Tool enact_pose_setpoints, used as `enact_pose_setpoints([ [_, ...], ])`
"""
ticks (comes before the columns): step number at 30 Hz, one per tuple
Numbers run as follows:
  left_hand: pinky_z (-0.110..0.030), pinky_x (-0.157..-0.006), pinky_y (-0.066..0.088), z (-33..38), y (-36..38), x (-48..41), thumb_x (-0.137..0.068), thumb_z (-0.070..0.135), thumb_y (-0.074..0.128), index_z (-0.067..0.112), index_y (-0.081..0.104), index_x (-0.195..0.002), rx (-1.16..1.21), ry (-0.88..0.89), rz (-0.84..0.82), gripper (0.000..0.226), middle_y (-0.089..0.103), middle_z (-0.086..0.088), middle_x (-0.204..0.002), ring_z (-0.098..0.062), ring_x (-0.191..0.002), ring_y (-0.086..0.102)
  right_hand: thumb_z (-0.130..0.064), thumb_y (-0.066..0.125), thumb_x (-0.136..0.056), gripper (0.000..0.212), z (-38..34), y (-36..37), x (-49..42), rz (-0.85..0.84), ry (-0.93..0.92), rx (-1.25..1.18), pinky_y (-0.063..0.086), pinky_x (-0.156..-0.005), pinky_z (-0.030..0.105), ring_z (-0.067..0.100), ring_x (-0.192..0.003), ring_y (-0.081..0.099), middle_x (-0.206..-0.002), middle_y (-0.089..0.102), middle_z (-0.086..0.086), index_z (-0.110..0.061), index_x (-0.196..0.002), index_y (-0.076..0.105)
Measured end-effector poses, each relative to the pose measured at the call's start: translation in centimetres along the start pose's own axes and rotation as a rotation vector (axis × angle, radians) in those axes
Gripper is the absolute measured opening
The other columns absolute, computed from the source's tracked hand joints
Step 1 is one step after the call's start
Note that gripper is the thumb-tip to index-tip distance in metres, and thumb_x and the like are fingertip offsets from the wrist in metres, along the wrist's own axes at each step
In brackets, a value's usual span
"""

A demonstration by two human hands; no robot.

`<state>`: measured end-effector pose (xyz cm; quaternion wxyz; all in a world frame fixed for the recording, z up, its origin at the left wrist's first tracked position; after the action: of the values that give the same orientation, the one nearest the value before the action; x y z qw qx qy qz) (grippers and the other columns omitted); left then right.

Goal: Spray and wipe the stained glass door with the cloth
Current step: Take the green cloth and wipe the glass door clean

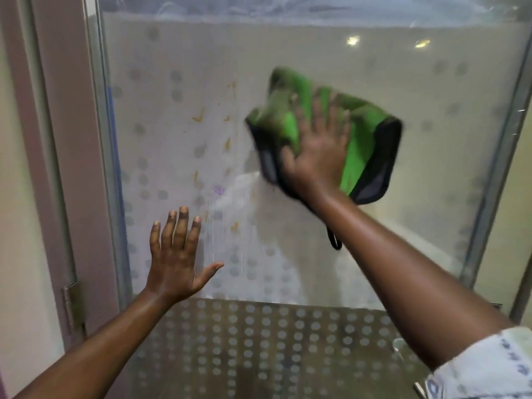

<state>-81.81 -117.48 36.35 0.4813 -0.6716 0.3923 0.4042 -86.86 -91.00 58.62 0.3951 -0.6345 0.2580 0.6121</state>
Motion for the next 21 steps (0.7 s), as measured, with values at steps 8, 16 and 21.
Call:
enact_pose_setpoints([
  [8,-0.065,-0.123,0.017,-0.7,-0.3,0.1,-0.091,0.077,0.040,0.010,0.022,-0.163,-0.034,0.058,0.015,0.100,0.015,-0.020,-0.171,-0.038,-0.159,0.016,-0.038,0.040,-0.107,0.058,-2.1,3.9,21.6,-0.628,-0.816,-0.115,0.014,-0.128,0.054,0.032,-0.160,0.004,-0.173,0.010,0.007,-0.023,-0.162,0.027],
  [16,-0.063,-0.124,0.015,-0.9,-0.5,-0.1,-0.091,0.076,0.043,0.008,0.025,-0.162,-0.052,0.070,0.009,0.101,0.016,-0.020,-0.171,-0.038,-0.159,0.016,-0.056,0.027,-0.108,0.058,3.8,-2.0,1.4,-0.601,-0.712,-0.204,0.030,-0.123,0.051,0.032,-0.144,0.046,-0.154,0.051,0.010,-0.022,-0.150,0.050],
  [21,-0.063,-0.124,0.015,-0.6,-0.6,0.0,-0.093,0.076,0.039,0.008,0.026,-0.162,-0.044,0.048,-0.005,0.098,0.016,-0.021,-0.171,-0.037,-0.159,0.015,-0.035,0.053,-0.094,0.061,7.6,-4.5,-7.7,-0.125,-0.400,0.005,0.017,-0.125,0.043,0.030,-0.154,0.029,-0.166,0.035,0.002,-0.033,-0.154,0.042],
])
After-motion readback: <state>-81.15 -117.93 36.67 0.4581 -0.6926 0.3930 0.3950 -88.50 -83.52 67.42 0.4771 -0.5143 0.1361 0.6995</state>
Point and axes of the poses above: each hand's wrist, its own x-axis away from the middle knuckle, its own y-axis out of the palm, z = x × y, the point moved 5 cm from there along -x, towards the middle knuckle
